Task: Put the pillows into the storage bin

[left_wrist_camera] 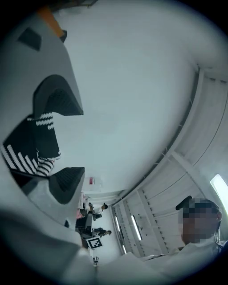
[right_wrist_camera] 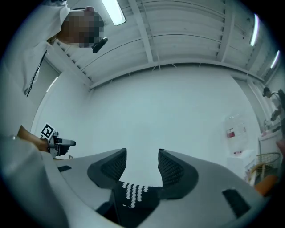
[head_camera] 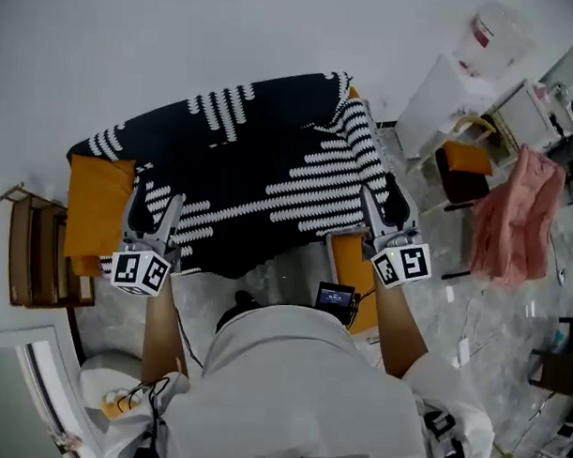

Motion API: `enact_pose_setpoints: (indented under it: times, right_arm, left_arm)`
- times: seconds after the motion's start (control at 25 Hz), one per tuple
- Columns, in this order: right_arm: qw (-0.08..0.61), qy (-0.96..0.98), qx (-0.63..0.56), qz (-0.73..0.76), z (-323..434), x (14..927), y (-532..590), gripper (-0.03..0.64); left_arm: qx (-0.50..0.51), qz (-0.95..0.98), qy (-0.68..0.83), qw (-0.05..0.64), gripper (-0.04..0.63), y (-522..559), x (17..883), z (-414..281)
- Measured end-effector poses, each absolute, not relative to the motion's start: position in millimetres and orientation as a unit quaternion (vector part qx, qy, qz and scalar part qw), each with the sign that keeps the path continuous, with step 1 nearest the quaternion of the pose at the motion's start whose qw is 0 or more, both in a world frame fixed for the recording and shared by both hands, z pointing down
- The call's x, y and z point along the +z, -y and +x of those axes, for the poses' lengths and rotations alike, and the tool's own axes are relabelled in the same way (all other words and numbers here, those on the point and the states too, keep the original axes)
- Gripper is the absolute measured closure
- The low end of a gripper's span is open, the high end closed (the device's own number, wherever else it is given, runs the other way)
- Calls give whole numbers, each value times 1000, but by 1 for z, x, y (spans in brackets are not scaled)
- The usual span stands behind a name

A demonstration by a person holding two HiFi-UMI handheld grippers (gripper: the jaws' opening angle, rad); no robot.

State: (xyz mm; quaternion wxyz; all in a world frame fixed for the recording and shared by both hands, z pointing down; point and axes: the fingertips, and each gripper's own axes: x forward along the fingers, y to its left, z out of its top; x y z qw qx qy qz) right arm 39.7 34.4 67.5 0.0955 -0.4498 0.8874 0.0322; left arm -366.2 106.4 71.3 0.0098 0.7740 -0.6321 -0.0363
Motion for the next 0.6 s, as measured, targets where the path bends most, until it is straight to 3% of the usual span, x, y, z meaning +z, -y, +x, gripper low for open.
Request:
enact_pose_setpoints:
  times: [0.32, 0.6]
  right_arm:
    - [103, -933, 34, -342, -180, 52, -11, 379]
    - [127, -956, -1, -264, -340, 53, -21, 380]
  left_arm:
    - [-50, 685, 726, 14, 227, -191, 72, -568]
    - [-36, 622, 781, 30, 229, -289, 87, -686]
